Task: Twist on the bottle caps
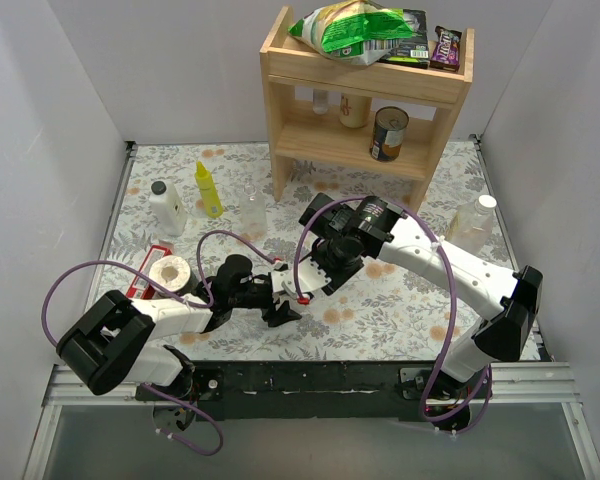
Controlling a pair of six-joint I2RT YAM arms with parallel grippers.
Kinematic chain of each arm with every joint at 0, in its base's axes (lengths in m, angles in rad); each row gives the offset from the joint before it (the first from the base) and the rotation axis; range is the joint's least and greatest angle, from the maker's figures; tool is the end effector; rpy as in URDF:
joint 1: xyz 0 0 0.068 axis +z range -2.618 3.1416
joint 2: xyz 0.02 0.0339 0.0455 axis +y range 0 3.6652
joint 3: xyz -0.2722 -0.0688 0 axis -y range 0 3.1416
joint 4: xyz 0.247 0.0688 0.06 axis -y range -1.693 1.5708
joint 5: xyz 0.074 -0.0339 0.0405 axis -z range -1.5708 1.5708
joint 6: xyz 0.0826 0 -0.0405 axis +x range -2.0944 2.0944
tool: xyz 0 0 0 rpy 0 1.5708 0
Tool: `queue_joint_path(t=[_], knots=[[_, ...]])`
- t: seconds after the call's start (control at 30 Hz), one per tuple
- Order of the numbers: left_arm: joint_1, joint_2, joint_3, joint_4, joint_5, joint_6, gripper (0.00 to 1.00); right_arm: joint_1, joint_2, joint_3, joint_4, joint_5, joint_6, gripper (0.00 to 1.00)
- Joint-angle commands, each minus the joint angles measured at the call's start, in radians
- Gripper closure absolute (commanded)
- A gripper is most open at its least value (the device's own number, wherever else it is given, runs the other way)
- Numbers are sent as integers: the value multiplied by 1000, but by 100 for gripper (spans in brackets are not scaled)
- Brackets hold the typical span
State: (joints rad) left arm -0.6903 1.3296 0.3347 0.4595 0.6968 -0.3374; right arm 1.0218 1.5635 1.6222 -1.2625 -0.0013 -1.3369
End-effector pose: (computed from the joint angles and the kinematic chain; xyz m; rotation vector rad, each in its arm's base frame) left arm 0.1651 -0.2051 0.1333 0.8392 2.0985 -1.3196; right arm 0.1655 0.2707 0.3139 -2.5679 1.0595 -0.0791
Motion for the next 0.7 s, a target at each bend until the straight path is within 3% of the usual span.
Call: queue_joint_path(t=[0.0,0.2,0.67], knots=[[2,-29,-6,44,24,6,100,-12,18,56,0,20,33,50],[2,-13,4,33,30,14,100,-17,85,209,-43,-34,65,53],[2,-6,9,30,29,9,100,-17,78,206,-43,-89,65,56]])
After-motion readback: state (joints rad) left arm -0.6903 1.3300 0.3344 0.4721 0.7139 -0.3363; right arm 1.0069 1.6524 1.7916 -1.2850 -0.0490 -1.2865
